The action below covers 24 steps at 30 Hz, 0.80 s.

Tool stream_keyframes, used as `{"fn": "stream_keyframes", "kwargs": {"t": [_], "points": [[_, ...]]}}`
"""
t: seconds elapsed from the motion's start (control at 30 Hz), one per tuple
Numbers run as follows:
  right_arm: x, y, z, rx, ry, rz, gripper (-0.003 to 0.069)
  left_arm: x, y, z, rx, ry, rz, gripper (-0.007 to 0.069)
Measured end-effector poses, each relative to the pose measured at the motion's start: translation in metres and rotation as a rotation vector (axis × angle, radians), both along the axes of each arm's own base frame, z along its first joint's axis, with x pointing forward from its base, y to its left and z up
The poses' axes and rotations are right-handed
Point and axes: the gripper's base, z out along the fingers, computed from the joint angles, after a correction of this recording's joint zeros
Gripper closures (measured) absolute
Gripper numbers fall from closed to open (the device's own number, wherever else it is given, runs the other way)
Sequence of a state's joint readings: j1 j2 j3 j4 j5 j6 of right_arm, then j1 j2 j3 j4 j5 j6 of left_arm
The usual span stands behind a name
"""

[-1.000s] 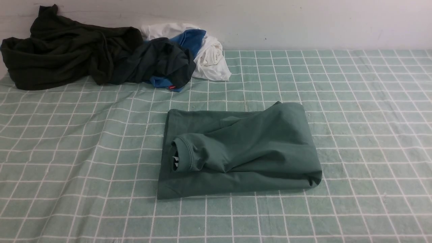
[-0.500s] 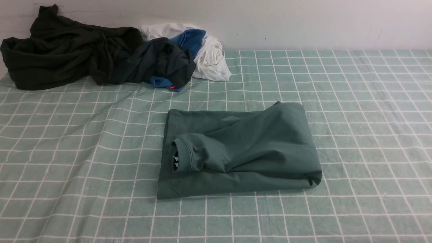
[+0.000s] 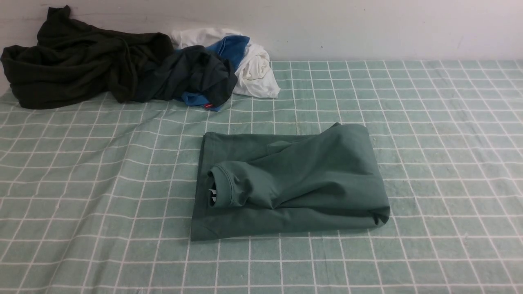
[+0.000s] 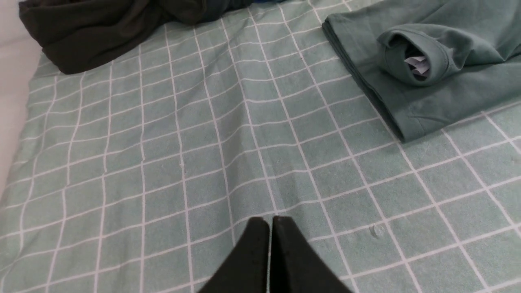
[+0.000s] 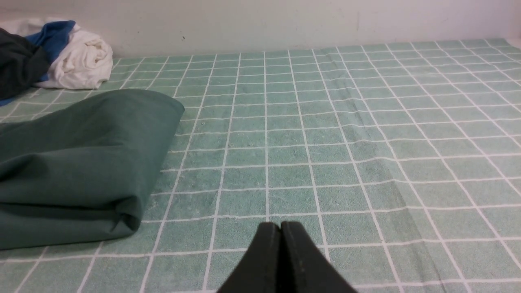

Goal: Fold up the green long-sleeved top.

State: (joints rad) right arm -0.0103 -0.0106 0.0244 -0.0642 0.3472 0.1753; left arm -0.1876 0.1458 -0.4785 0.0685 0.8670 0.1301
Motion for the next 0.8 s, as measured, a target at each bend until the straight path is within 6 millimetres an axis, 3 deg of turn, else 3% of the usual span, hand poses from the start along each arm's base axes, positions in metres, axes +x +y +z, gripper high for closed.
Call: {"fn": "stream_keyframes", "kwargs": {"t": [0.2, 0.33, 0.53, 0.67, 0.8], "points": [[0.0, 0.0, 0.0, -0.004, 0.0, 0.001, 0.0673, 0.004, -0.004, 0.005, -0.061, -0.074, -0.024, 0.0628], [0.0, 0.0, 0.0, -0.005, 0.002, 0.001, 0.0673, 0.01, -0.005, -0.005, -0.079, -0.145, -0.003, 0.0628], [0.0, 0.0, 0.0, -0.006, 0.006, 0.001, 0.0673, 0.015, 0.0, -0.05, -0.141, -0.293, 0.183, 0.0628], [0.0, 0.0, -0.001, -0.006, 0.007, 0.001, 0.0673, 0.022, 0.004, -0.087, -0.141, -0.22, 0.265, 0.0628], [0.0, 0.0, -0.001, -0.006, 0.007, 0.001, 0.0673, 0.024, 0.004, -0.11, -0.158, -0.159, 0.267, 0.0628]]}}
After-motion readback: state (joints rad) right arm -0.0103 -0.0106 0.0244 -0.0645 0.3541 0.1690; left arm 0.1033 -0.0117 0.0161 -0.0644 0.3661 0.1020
